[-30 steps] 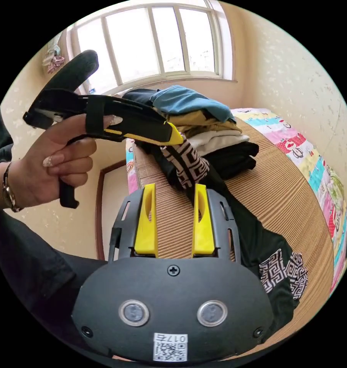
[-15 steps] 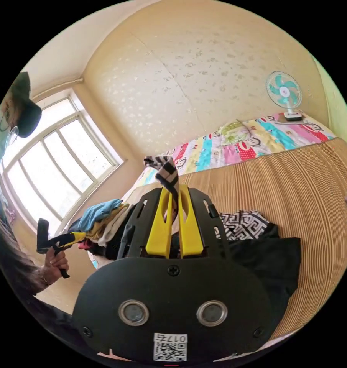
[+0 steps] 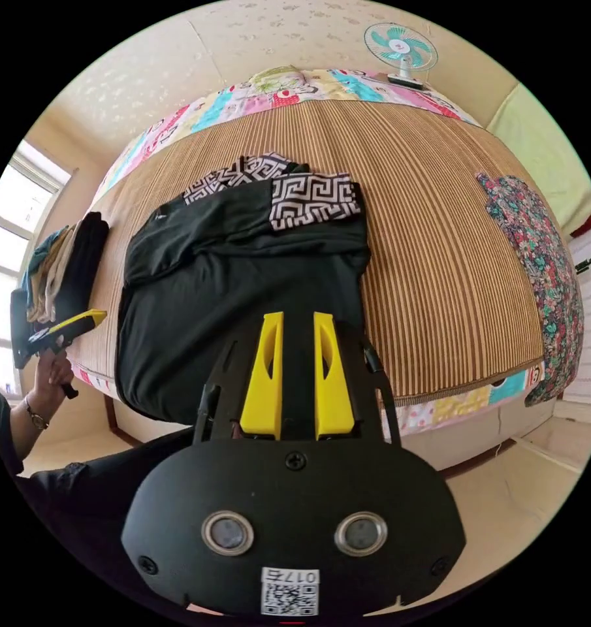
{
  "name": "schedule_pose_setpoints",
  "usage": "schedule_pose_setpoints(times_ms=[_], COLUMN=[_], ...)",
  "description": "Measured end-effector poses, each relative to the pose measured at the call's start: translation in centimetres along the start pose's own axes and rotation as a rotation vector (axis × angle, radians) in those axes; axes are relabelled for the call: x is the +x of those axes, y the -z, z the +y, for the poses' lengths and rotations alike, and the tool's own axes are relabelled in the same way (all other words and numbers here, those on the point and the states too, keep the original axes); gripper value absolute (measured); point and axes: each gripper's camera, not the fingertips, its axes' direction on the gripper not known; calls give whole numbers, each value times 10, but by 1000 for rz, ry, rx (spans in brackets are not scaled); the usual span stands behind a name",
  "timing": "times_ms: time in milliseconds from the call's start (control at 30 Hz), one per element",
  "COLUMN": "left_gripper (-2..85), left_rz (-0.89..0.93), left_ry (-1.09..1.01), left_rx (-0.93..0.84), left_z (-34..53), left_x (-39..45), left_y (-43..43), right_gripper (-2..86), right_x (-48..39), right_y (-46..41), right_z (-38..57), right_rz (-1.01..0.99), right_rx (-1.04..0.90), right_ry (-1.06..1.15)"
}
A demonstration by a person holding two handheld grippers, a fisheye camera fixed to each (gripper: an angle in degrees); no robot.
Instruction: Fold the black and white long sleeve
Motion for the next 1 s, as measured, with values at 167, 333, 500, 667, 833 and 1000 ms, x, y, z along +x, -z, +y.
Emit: schedule_pose_setpoints(times_ms=[167, 333, 500, 667, 833, 1000], left_gripper=[-6, -4, 20, 78, 109, 127], left_rz=[-100, -39, -121, -63, -57, -81], left_ry=[62, 179, 278, 202, 186, 310], left_rx=[-82, -37, 121, 228, 55, -92], left_z=[-50, -125, -242, -241, -146, -60], left_x=[-7, -41, -85, -101, -99, -93], left_y=[-37, -29, 21, 97, 96, 88], right_gripper=[78, 75, 80, 94, 104, 114], right_x=[-6, -8, 6, 20, 62, 100], right_y=[-3, 7, 42, 115, 130, 127], right_z=[-47, -128, -235, -212, -117, -33], right_rz=[-2, -54, -154, -127, -50, -163], right_rx=[36, 86, 101, 189, 57, -69], right_ry=[-61, -11, -31, 39, -21, -138])
